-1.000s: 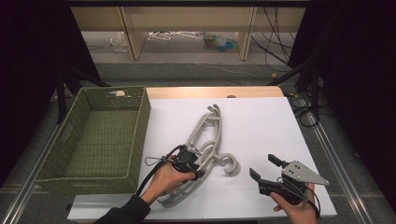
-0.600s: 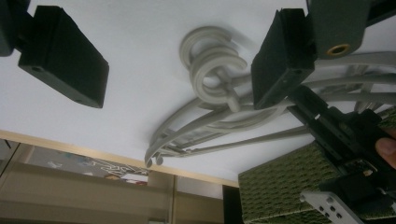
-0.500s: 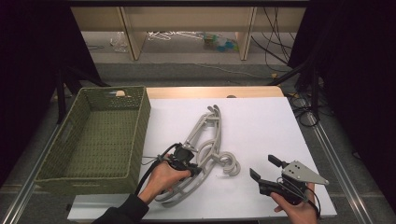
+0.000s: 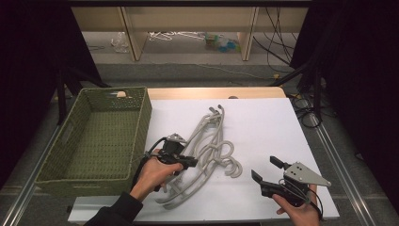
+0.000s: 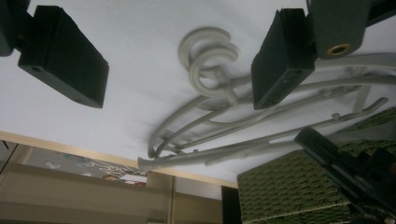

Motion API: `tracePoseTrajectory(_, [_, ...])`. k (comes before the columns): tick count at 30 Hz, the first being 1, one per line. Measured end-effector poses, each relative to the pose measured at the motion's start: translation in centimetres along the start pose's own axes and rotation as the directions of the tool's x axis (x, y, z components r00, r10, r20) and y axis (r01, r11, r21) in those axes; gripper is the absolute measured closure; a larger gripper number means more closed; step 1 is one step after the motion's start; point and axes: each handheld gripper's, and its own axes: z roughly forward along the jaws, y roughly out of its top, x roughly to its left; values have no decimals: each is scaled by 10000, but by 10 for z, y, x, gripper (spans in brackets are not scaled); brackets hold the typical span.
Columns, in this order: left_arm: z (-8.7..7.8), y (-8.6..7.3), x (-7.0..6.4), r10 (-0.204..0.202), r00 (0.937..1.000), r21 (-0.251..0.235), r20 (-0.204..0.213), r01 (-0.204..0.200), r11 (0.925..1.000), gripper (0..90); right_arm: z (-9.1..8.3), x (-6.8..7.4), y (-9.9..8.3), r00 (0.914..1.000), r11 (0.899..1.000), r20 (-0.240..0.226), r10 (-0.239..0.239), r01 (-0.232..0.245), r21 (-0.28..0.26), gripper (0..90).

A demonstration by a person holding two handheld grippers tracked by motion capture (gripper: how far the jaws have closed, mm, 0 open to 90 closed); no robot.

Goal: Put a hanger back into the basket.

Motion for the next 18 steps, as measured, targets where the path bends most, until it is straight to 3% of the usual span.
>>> tracePoseTrajectory(2, [-4, 1, 3, -223, 9997, -184, 140, 225, 9996, 810, 2, 0, -1, 10000, 9996, 54, 55, -54, -281, 200])
tracePoseTrajectory(9, [-21, 5, 10, -755, 9946, -1060, 712, 828, 9909, 810, 2, 1, -1, 9999, 9996, 34, 134, -133, -249, 200])
tracePoseTrajectory(13, [-34, 12, 10, -711, 9941, -1473, 816, 826, 9856, 810, 3, 0, -2, 10000, 9997, 28, 64, -64, -255, 200])
tracePoseTrajectory(18, [-58, 21, 9, -589, 9930, -2190, 1022, 802, 9724, 810, 3, 0, -1, 10000, 9996, 52, 38, -36, -283, 200])
